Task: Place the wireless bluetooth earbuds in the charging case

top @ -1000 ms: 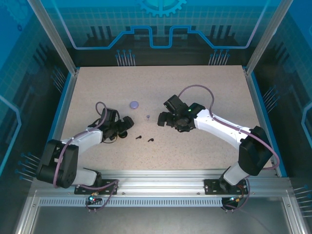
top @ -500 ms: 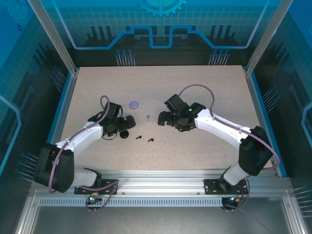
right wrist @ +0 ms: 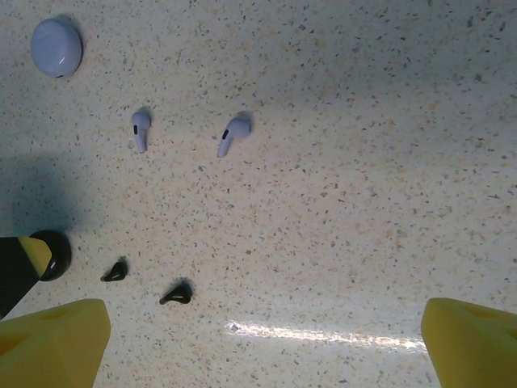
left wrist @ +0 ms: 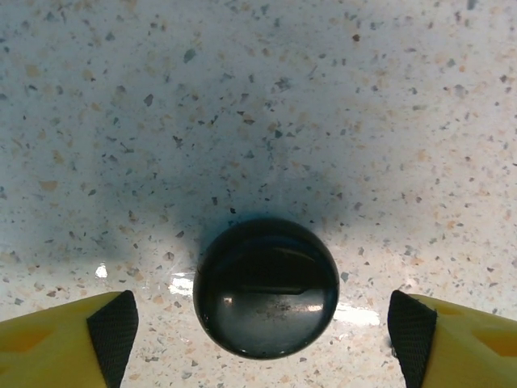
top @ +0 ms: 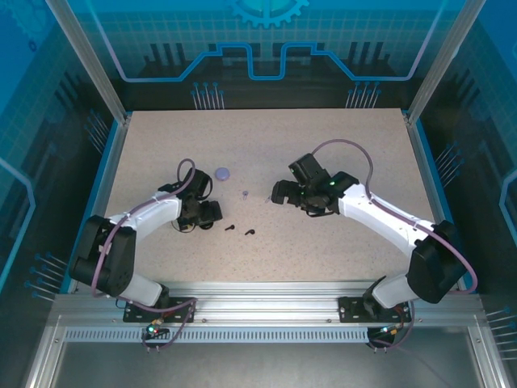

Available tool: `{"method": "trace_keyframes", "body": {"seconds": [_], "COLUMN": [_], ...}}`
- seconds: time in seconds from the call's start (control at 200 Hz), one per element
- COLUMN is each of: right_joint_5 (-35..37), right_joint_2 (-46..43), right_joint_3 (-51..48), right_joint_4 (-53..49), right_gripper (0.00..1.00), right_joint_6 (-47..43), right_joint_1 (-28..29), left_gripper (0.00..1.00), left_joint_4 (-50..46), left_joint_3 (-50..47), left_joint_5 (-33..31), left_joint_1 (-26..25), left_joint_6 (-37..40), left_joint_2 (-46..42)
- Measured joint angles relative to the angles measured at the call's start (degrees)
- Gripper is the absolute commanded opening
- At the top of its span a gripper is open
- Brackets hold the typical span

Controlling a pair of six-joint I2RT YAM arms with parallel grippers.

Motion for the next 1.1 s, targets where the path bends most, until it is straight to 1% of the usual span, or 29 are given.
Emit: {"method": "trace_keyframes", "body": {"seconds": [0.285,0.42,0.57,0.7,0.775,0.895,0.935,1.065,1.101], "right_joint_5": [-1.57,-1.9,-1.92,-1.9,-1.92,-1.9,-1.88,-1.9,-1.9], "right_joint_2": [-1.79,-2.38,-3.06,-3.69,-3.91,-3.96,-4.0,-4.13,-4.17], "right_joint_3": [-2.47,-2.99,-2.99,-2.99,-2.99,-3.08,-3.15,-3.21,-3.21], "right_joint_4": [1.16,1.18,1.18,1.16,1.14,1.11,1.07,0.92,0.92], "right_gripper": [1.0,1.0,1.0,1.0,1.0,1.0,1.0,1.0,1.0], "right_joint_6": [-0.22,-0.42,-0.44,-0.48,-0.61,-0.66,-0.81,-1.05,-1.09], "right_joint_1": [-1.88,-2.32,-2.82,-3.02,-3.02,-3.02,-3.02,-3.08,-3.13], "left_gripper": [0.75,0.72,0.67,0.6,0.53,0.45,0.4,0.38,0.35], "left_joint_4": [0.13,-0.15,-0.96,-1.46,-1.73,-2.05,-2.01,-1.99,-1.84], "left_joint_3": [0.28,0.76,1.4,1.9,2.12,2.56,2.56,2.56,2.56], "left_joint_5": [-1.11,-1.99,-2.8,-3.5,-3.82,-3.89,-3.89,-3.89,-3.87], "left_joint_1": [-1.42,-1.55,-1.62,-1.62,-1.6,-1.62,-1.6,-1.6,-1.6], "left_joint_6": [-2.14,-2.4,-2.34,-2.12,-1.92,-1.05,-1.07,-0.98,-0.92], "left_joint_2": [5.03,5.66,6.36,7.04,7.15,7.26,7.26,6.95,6.73]}}
